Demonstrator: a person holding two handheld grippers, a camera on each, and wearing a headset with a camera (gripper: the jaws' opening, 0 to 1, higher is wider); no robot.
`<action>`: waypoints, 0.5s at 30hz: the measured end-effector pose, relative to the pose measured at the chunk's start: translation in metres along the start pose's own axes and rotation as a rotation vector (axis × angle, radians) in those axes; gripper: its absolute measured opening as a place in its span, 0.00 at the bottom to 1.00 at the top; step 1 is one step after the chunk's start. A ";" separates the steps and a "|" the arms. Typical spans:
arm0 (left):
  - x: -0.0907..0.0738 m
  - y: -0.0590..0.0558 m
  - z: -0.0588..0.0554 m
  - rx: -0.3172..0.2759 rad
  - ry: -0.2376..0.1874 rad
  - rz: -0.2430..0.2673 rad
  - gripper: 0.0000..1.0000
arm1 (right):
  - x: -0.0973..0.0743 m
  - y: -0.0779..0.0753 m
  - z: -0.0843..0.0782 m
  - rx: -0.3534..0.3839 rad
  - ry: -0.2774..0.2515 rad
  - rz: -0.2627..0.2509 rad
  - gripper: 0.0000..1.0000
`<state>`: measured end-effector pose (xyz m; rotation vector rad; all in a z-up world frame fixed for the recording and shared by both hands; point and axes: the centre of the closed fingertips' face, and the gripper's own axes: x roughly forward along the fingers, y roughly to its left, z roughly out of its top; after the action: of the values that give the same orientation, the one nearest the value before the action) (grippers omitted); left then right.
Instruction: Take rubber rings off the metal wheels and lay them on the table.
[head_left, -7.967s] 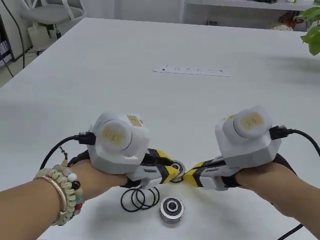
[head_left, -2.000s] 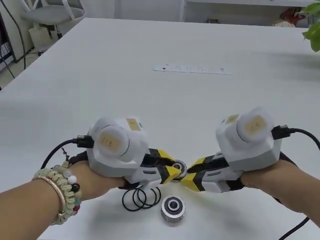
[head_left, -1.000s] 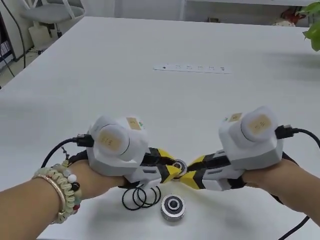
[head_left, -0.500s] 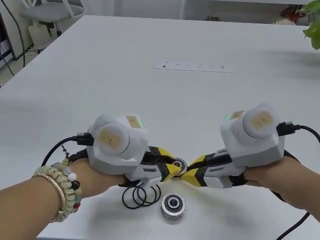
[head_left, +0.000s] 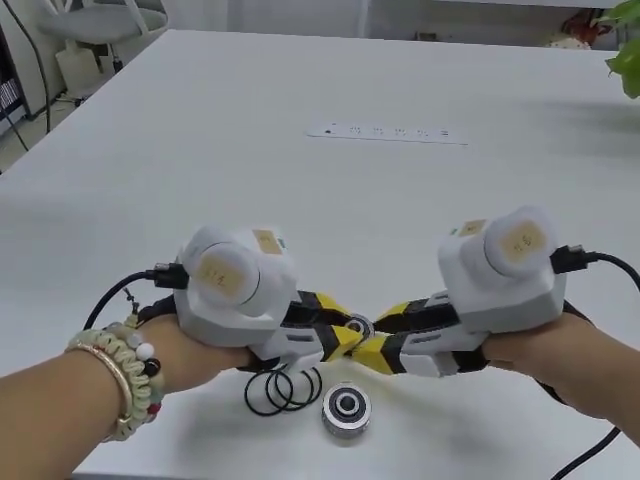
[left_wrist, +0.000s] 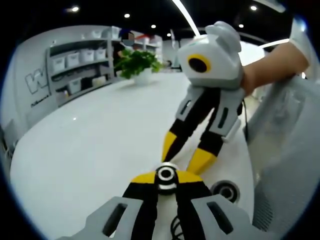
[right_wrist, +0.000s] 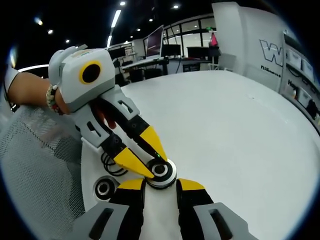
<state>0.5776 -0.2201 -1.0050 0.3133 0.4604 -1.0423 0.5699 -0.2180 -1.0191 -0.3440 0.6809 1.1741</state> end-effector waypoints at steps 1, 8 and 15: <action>0.000 0.000 0.000 0.001 0.000 0.000 0.13 | 0.000 0.000 -0.001 0.006 0.001 -0.002 0.23; 0.000 0.000 0.000 0.001 0.000 0.000 0.13 | -0.002 0.001 -0.007 -0.027 0.029 0.006 0.16; -0.001 0.000 0.000 -0.001 0.001 0.002 0.13 | -0.003 -0.006 -0.012 0.007 0.043 -0.008 0.00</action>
<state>0.5775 -0.2194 -1.0050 0.3136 0.4611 -1.0403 0.5708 -0.2293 -1.0263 -0.3670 0.7199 1.1591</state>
